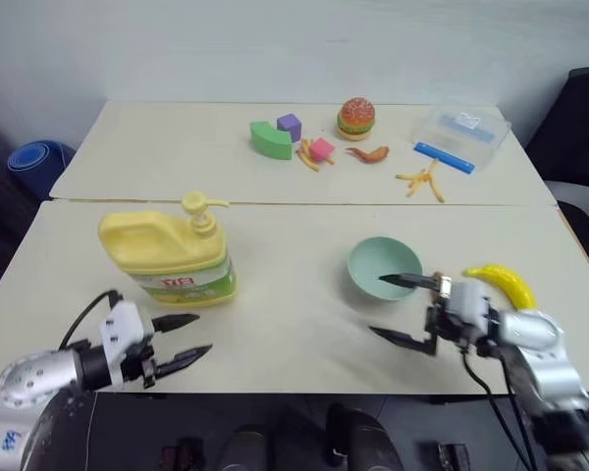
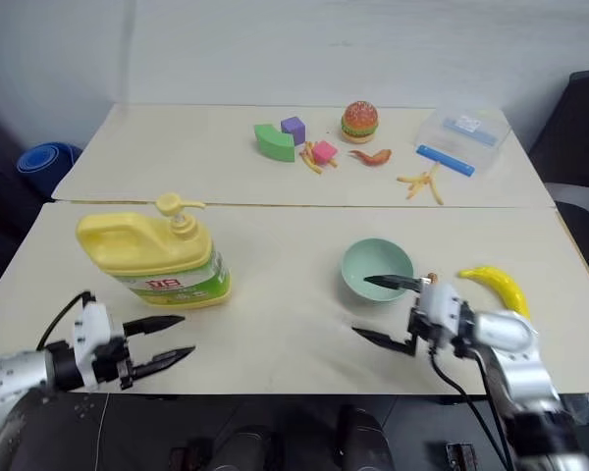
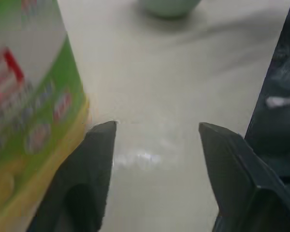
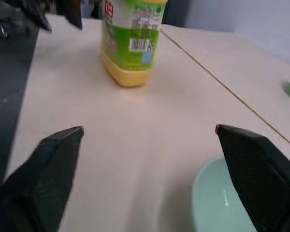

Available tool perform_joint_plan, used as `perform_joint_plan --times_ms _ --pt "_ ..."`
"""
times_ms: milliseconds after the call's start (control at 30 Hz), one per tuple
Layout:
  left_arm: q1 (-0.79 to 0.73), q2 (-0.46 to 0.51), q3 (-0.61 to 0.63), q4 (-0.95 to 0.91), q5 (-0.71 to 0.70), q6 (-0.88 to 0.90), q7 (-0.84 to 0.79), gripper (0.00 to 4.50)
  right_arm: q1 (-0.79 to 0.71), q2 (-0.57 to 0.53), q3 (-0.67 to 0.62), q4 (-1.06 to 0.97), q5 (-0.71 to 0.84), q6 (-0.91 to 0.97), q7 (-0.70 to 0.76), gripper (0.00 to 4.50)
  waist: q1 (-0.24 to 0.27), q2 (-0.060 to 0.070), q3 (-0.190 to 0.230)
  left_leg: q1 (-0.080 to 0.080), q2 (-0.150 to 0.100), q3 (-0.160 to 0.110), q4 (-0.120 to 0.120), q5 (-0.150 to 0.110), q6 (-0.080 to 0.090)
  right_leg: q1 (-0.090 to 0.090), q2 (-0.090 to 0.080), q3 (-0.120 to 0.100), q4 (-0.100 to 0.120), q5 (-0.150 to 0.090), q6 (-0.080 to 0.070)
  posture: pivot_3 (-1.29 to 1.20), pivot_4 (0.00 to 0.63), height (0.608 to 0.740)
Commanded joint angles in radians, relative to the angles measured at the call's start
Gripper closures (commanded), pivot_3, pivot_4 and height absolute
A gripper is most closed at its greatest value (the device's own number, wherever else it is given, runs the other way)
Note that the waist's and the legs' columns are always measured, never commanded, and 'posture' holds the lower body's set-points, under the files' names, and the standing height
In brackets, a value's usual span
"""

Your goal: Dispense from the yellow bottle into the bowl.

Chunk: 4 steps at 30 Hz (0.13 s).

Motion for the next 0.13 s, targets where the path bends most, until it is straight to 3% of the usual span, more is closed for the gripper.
perform_joint_plan --times_ms 33,133 --pt "0.039 -0.038 -0.001 0.084 0.089 -0.162 0.018 1.72 0.119 -0.035 -0.105 -0.076 0.062 0.041 -0.003 0.03 0.008 -0.001 0.000 0.000 0.000 0.000 0.000 -0.001 0.001 0.000 -0.001 0.000 -0.001 0.001 0.000 0.00 0.150 0.740" --pt "0.032 -0.093 0.031 0.183 0.139 -0.283 0.084 1.72 0.199 -0.013 -0.155 0.003 -0.018 -0.079 -0.006 0.03 0.009 -0.002 -0.001 0.000 0.000 0.001 0.000 -0.005 0.005 0.000 -0.001 0.001 -0.002 0.002 -0.003 0.00 0.150 0.740"
